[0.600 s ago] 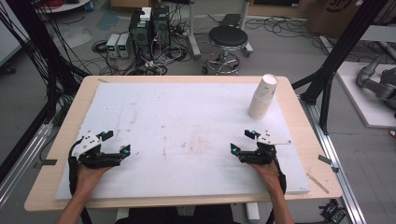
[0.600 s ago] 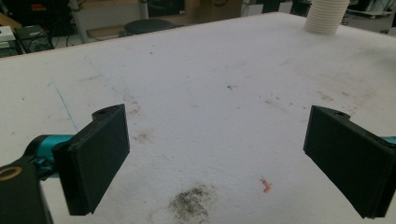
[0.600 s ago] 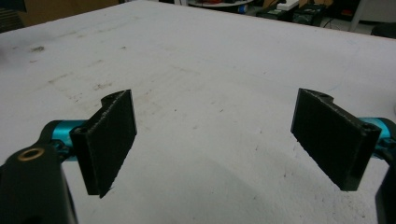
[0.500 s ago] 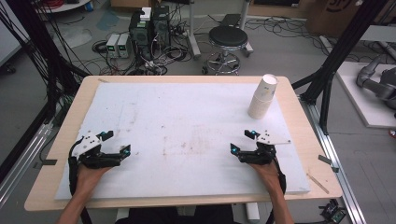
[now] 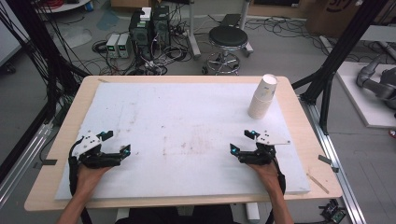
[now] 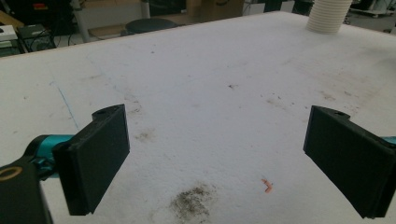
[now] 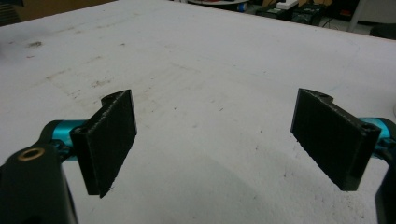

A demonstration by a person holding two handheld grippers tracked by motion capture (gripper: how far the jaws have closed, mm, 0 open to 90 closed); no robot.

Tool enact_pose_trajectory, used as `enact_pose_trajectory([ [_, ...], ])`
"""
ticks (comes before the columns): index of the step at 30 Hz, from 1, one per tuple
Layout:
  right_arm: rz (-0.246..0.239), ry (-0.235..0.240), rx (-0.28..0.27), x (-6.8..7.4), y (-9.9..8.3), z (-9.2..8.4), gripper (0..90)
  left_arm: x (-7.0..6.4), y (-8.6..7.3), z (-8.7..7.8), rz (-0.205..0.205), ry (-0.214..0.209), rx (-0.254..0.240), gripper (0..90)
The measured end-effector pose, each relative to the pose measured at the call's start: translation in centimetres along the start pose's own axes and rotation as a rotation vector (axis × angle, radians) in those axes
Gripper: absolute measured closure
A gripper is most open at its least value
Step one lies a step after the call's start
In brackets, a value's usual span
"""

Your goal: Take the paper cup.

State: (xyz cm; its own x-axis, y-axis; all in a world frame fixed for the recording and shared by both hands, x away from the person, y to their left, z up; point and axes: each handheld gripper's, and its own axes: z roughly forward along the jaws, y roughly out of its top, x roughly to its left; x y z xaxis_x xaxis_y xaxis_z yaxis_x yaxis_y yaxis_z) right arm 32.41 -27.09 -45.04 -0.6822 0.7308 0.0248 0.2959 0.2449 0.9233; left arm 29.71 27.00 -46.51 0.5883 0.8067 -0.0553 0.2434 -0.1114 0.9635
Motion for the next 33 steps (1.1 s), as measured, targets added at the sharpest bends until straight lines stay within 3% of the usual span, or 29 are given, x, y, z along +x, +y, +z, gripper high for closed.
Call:
enact_pose_trajectory([
  [7,0.004,0.026,0.021,-0.1,0.3,-0.2,14.4,0.1,0.0,0.0,-0.004,0.001,0.001,7.0],
  [13,-0.021,0.046,0.003,0.1,1.4,-1.2,14.4,0.0,0.0,0.1,0.001,0.003,0.011,7.0],
  [20,-0.028,0.022,-0.009,-0.5,3.5,-2.5,14.3,0.0,0.1,0.2,-0.002,0.007,0.020,7.0],
  [33,-0.052,-0.012,0.013,-3.2,9.2,-4.8,13.6,-0.1,0.1,0.2,0.005,0.008,0.026,7.0],
])
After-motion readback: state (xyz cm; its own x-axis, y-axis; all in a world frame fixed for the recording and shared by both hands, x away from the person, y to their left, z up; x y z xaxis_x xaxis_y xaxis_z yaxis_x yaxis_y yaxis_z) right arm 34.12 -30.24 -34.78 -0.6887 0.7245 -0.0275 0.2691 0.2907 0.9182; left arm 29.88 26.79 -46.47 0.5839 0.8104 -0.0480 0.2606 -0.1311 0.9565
